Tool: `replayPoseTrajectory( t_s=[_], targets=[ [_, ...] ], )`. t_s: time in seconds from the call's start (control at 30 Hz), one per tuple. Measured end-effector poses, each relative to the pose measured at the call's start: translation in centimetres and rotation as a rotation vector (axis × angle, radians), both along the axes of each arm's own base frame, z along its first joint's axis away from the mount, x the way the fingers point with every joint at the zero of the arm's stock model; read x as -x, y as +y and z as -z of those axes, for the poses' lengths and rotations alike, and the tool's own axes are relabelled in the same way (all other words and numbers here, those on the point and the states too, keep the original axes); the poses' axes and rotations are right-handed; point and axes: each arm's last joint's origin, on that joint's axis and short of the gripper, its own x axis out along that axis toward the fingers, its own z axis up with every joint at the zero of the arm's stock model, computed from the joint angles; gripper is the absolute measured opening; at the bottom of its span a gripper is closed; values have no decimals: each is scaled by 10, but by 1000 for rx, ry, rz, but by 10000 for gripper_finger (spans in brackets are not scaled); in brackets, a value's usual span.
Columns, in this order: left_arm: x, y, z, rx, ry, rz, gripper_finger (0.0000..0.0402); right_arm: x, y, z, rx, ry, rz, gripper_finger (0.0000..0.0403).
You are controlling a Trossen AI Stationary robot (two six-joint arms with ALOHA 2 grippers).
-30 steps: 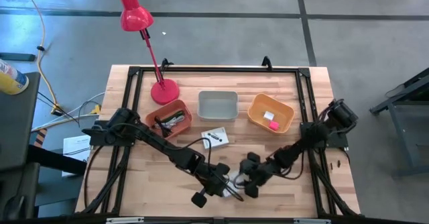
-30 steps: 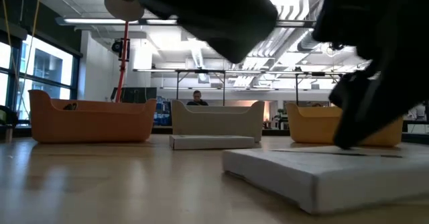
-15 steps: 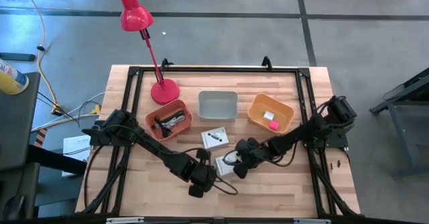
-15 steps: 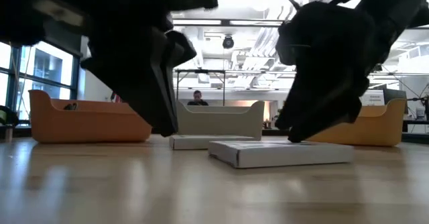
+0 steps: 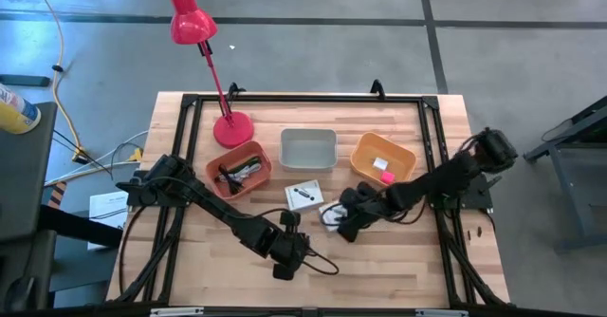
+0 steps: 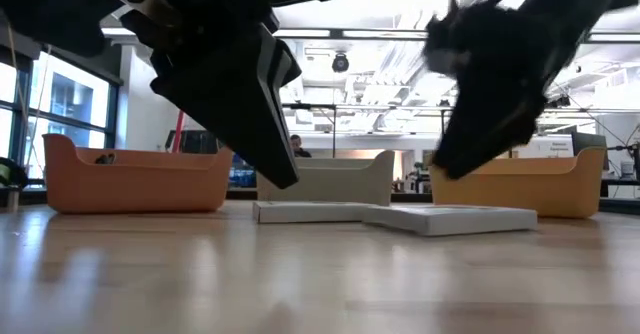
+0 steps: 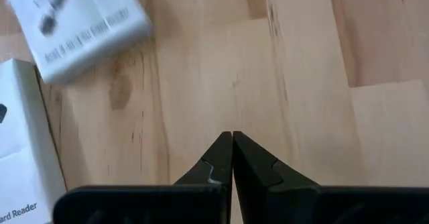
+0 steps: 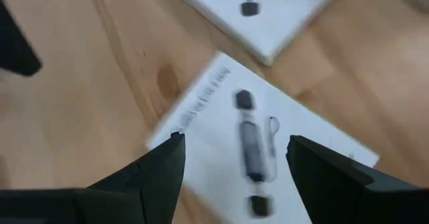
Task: Pick and place items into bin
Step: Put the bottom white card reader box into the gray bin
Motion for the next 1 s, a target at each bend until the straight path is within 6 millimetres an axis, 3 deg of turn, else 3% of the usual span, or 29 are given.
replayPoseTrajectory(
  t_s=[0.1,0.3,0.53,0.77,0.9,1.0],
  targets=[
    [0,1,0,-9,-7,-18,1,13,-6,-9,29,65,3,249],
    [-3,6,-1,-15,-22,-44,1,17,-7,-24,8,20,3,249],
    [-4,5,-1,0,-33,-63,1,10,-9,-1,52,52,163,249],
    [-3,5,-1,1,-32,-66,1,-5,-8,26,-40,40,288,249],
    [-3,5,0,-2,-27,-65,1,-5,-1,30,-43,44,259,249],
    [-3,5,0,-12,-23,-49,1,-1,11,30,-6,62,129,249]
  ],
)
